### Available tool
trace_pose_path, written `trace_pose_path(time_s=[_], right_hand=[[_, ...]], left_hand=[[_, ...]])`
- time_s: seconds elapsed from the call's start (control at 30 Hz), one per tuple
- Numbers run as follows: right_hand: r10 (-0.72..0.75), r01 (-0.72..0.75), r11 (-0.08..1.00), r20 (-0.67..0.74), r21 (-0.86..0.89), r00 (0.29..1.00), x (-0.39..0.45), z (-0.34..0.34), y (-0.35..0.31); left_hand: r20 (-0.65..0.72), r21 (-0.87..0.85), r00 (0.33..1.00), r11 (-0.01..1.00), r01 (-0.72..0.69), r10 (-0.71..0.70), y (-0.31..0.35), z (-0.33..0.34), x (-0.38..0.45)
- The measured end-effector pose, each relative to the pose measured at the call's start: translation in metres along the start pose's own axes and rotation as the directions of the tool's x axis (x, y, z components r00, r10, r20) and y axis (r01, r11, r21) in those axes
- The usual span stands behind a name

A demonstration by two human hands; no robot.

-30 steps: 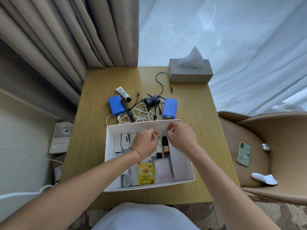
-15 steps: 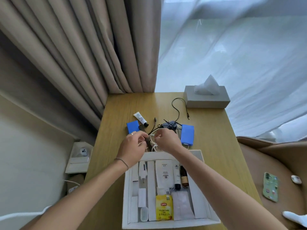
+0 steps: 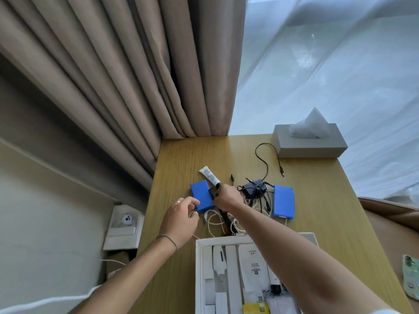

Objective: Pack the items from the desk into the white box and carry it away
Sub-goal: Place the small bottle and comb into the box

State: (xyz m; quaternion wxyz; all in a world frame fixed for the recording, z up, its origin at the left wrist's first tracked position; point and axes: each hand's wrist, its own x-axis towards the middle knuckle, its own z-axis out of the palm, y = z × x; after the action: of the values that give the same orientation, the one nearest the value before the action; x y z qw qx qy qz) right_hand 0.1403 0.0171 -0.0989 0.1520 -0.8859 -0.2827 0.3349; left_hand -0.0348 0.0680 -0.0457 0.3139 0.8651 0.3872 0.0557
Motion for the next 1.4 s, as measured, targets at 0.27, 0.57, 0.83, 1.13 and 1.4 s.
trace_pose_path(time_s=[0.27,0.57,0.83,1.13,1.4], right_hand=[[0.041,0.004,0.918,-0.103,0.396,0.994,0.007,-0.009,-0.001],[0.028,0.089,0.305,-0.102,0.948,0.994,-0.038,-0.069,0.009],[0.078,0.136,0.444,-0.189,0.886,0.979,-0.086,-0.074,0.030],[-0.004,-0.007,0.482,0.010,0.876,1.000,-0.131,-0.071,0.066],[-0.035,0.025,0.437,-0.011,0.899,0.999,-0.160,-0.057,0.094]], left_hand=[[0.060,0.018,0.998,1.000,0.016,-0.017,-0.021,0.011,0.028],[0.103,0.120,0.994,0.991,-0.054,0.041,0.002,0.041,0.099],[0.181,0.429,0.974,0.881,-0.200,0.133,0.020,0.074,0.160],[0.237,0.677,0.941,0.654,-0.339,0.242,0.026,0.082,0.182],[0.035,0.391,0.940,0.861,-0.325,0.339,0.043,0.059,0.157]])
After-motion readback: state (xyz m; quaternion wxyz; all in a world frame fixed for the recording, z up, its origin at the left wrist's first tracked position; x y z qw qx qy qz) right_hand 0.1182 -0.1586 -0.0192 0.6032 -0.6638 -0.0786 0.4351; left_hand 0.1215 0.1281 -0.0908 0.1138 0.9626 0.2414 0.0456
